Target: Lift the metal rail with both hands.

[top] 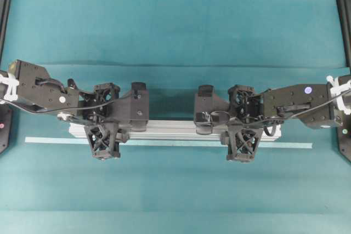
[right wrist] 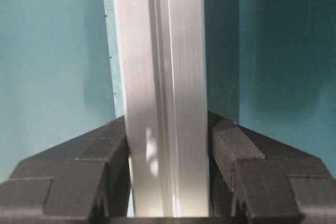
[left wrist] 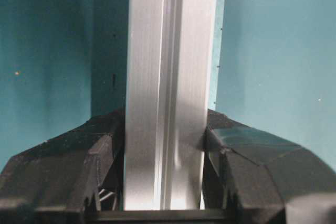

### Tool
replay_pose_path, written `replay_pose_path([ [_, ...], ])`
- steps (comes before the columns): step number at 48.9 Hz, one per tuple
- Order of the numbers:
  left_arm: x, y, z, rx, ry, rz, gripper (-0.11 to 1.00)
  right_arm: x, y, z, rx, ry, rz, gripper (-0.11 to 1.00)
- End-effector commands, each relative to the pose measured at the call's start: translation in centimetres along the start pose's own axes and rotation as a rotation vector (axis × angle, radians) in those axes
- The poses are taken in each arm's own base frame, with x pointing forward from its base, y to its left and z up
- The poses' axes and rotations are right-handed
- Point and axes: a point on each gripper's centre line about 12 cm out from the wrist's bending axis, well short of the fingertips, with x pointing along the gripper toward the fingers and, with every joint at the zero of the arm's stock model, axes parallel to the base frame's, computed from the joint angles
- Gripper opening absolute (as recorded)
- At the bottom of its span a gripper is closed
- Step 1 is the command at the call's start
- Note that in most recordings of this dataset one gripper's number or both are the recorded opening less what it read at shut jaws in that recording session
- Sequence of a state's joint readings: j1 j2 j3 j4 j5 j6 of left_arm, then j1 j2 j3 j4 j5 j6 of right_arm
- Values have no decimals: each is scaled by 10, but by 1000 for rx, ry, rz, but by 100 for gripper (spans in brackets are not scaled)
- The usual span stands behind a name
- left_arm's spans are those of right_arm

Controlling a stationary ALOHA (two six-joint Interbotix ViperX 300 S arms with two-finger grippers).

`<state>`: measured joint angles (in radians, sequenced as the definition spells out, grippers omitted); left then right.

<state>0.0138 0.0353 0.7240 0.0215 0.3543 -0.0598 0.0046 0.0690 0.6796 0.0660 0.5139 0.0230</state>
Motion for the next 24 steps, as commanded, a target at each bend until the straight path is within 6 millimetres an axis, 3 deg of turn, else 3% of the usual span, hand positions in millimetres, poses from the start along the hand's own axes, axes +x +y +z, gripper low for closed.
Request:
replay_pose_path([
  [1, -5, 4, 6, -11, -26, 4, 37, 2, 5, -2, 4, 10, 8, 39],
  [3, -5, 4, 6, -13, -28, 5, 41, 2, 5, -1, 6, 8, 8, 40],
  [6, -5, 4, 6, -13, -26, 5, 58, 2, 3, -1, 16, 10, 6, 42],
  [12, -5, 4, 6, -16, -32, 4, 86, 2, -1, -2, 59, 11, 1, 76],
  [17, -4, 4, 4, -5, -28, 5, 88, 2, -2, -3, 69, 7, -4, 94],
  [24, -4, 4, 2, -5, -26, 4, 88, 2, -3, -3, 74, 4, -5, 94],
])
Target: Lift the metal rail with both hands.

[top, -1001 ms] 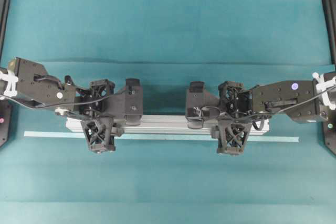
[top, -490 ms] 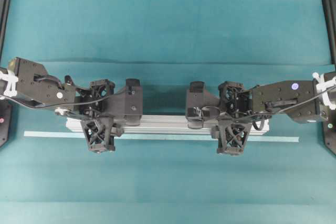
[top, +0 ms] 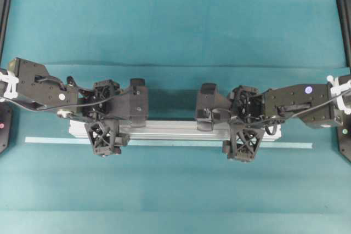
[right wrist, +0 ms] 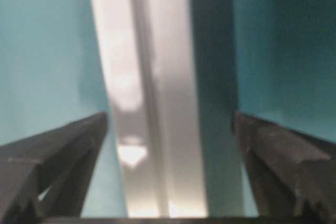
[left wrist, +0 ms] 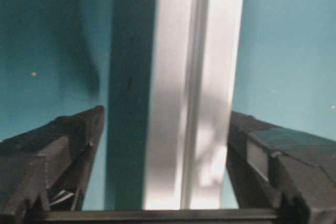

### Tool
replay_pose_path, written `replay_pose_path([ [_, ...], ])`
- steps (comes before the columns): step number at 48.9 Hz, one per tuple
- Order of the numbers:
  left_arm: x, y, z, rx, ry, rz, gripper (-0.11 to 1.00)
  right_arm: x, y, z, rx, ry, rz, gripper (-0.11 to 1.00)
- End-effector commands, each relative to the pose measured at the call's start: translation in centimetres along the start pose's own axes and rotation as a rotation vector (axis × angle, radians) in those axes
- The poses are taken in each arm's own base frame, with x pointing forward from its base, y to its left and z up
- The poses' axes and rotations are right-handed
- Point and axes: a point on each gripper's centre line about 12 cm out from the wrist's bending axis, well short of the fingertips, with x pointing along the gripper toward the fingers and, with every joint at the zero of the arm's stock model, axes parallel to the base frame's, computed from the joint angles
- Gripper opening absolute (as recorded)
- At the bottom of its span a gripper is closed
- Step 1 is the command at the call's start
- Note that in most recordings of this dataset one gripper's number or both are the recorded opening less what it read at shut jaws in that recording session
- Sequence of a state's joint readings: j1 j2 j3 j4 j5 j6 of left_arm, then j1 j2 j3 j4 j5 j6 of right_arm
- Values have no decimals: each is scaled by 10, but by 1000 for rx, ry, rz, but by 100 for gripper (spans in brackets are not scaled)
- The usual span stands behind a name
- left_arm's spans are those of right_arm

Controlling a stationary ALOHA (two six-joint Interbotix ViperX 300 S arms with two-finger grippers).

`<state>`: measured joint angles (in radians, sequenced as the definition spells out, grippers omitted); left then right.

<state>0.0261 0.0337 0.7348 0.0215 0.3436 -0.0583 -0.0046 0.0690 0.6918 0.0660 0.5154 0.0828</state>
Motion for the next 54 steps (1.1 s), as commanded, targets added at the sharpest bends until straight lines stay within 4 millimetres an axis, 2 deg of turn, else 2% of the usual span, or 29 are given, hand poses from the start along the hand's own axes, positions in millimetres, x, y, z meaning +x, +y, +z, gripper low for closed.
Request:
replay_pose_path([
  [1, -5, 0, 4, 3, -25, -1, 88, -1, 1, 2, 3, -12, 1, 94],
  [5, -8, -1, 6, -4, -37, -2, 89, -5, 0, 5, 12, -26, 1, 95],
  [9, -22, -4, 12, -2, -81, -9, 89, -17, -2, 14, 33, -66, 5, 95],
  [17, -61, -6, 24, -1, -199, -17, 89, -63, -5, 33, 76, -232, 22, 95],
  [23, -94, -4, 31, -6, -299, -19, 89, -97, -11, 38, 102, -357, 30, 95],
  [29, -124, -3, 33, -5, -383, -21, 89, -128, -18, 32, 98, -469, 27, 95],
  [37, -154, -3, 30, 7, -472, -23, 89, -155, -19, 24, 51, -619, 20, 95],
  [43, -170, -1, 24, -3, -523, -23, 89, -168, -19, 16, 44, -709, 24, 95],
  [54, -189, -1, 9, -4, -584, -28, 88, -185, -20, -2, 48, -782, 33, 95],
])
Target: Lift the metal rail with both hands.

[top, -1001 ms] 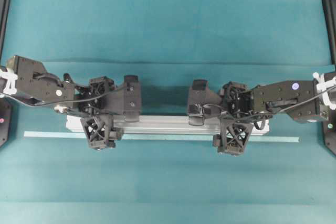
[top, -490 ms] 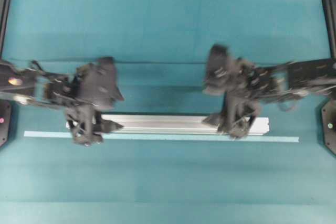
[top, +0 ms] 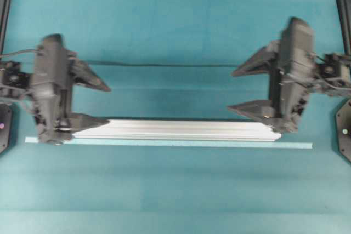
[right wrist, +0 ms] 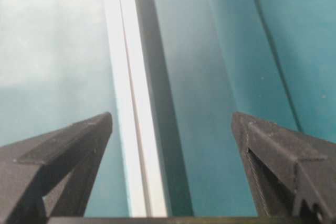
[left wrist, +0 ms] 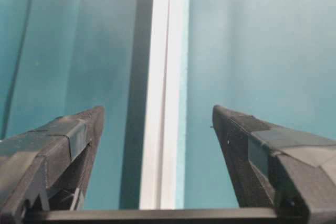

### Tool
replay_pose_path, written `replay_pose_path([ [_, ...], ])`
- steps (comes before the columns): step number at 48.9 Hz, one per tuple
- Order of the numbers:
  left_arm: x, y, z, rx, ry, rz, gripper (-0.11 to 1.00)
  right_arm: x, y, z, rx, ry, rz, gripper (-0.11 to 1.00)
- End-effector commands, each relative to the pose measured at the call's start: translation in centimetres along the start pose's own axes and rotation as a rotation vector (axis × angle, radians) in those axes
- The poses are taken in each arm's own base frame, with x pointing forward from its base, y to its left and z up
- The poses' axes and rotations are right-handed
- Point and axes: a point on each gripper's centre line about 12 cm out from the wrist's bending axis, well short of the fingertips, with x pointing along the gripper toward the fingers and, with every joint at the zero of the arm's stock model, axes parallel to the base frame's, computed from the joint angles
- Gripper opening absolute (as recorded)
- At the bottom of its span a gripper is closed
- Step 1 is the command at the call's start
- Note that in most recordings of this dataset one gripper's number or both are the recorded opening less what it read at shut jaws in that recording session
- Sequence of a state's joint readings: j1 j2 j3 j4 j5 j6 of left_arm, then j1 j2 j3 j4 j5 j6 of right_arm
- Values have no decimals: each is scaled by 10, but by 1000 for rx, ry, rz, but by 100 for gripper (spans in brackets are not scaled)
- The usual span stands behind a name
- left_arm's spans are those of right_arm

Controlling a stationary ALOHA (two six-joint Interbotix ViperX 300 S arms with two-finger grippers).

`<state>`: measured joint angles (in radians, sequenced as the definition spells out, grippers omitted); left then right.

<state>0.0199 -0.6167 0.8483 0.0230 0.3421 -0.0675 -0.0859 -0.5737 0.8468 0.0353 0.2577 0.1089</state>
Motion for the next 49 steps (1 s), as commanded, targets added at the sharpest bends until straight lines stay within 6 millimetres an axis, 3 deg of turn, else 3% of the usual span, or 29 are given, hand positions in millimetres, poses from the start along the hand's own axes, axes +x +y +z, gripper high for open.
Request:
replay_pose_path([
  [1, -12, 0, 7, 6, -58, -3, 88, -9, 0, 3, -6, -38, 5, 95],
  [16, -49, 0, 21, -2, -262, -12, 88, -43, -6, 6, 3, -144, -7, 95],
  [38, -60, -1, 36, -2, -388, -19, 88, -78, -9, 25, 8, -321, -12, 95],
  [49, -67, 3, 48, 6, -494, -5, 88, -87, -9, 21, 13, -348, -9, 95],
])
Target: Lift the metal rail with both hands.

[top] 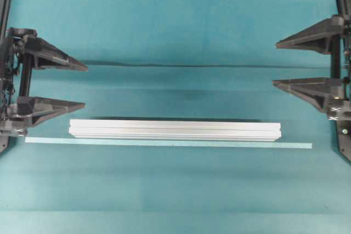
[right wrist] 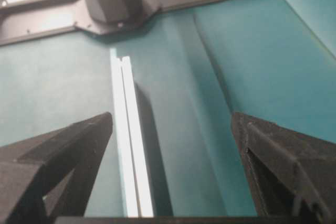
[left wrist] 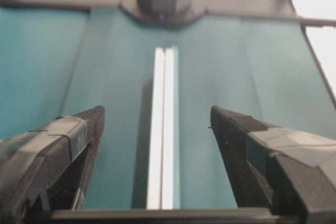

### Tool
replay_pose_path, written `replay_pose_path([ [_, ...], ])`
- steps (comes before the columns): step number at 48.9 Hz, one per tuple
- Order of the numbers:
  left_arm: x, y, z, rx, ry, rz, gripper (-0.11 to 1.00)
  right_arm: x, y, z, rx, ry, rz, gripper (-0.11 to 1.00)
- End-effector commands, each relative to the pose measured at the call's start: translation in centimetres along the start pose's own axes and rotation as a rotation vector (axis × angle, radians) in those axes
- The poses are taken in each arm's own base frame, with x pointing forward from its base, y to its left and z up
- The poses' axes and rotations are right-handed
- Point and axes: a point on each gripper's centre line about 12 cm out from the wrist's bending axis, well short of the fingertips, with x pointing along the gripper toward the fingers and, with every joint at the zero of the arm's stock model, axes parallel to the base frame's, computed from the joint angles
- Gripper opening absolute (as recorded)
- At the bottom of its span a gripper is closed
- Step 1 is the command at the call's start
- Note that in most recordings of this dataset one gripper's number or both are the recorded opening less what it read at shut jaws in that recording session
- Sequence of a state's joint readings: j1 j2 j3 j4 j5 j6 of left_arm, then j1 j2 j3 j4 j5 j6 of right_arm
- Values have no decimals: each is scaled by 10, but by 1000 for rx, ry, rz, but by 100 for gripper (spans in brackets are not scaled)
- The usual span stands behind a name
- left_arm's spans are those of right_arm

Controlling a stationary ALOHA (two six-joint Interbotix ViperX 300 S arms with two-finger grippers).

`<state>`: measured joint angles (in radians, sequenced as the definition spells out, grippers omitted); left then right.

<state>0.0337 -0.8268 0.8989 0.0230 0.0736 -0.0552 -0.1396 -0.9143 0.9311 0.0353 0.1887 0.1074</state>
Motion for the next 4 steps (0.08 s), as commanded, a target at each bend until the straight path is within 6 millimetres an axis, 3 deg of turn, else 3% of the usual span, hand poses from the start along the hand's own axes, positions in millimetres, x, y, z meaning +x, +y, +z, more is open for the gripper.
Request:
replay_pose_path([
  [1, -2, 2, 16, 0, -74, 7, 88, -2, -1, 3, -4, -19, -3, 95],
  [4, -3, 2, 19, 0, -98, 8, 88, -3, 0, 4, -4, -28, -1, 95],
])
